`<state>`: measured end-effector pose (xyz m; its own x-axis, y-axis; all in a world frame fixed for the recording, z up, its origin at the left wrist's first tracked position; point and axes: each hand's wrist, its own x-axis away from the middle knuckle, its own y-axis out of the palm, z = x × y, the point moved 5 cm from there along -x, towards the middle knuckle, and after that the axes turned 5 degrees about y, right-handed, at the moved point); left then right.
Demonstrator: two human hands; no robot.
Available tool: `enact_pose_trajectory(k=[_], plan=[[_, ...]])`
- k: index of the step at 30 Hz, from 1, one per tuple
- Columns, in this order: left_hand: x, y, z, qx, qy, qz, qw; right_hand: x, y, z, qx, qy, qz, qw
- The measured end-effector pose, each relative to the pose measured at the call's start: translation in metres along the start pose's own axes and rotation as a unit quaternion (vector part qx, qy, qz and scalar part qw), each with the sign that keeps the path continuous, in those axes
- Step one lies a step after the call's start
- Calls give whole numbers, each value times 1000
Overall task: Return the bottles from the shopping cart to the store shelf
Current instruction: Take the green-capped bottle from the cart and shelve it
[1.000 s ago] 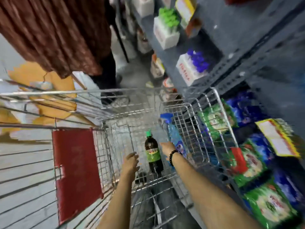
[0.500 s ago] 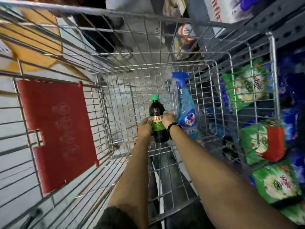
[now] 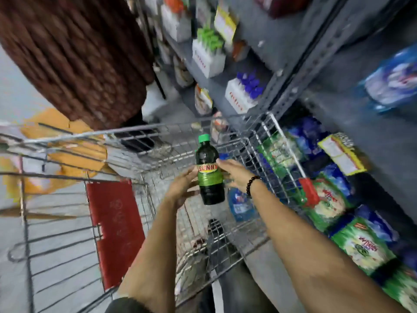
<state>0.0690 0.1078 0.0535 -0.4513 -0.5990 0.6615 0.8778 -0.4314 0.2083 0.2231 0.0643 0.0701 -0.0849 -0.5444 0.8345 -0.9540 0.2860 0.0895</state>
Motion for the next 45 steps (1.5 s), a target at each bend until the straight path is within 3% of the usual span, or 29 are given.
enact_pose_trajectory(k=[7, 11, 19, 23, 27, 36, 45], plan=[[73, 71, 161, -80, 162, -170, 969, 164, -33, -107, -35, -201, -26, 979], [138, 135, 240, -119, 261, -284, 915, 266, -61, -150, -6, -333, 10, 943], [244, 230, 317, -150, 385, -388, 824, 432, -94, -176, 60, -491, 55, 867], [257, 262, 316, -144, 382, -438, 801, 459, -114, -163, 61, -514, 73, 853], [242, 292, 286, -185, 343, -475, 789, 449, -147, -126, 26, -489, 103, 866], [174, 401, 160, -268, 227, -484, 801, 400, -264, 5, -109, -385, 225, 888], [152, 548, 89, -284, 213, -509, 784, 399, -385, 77, -227, -342, 315, 856]])
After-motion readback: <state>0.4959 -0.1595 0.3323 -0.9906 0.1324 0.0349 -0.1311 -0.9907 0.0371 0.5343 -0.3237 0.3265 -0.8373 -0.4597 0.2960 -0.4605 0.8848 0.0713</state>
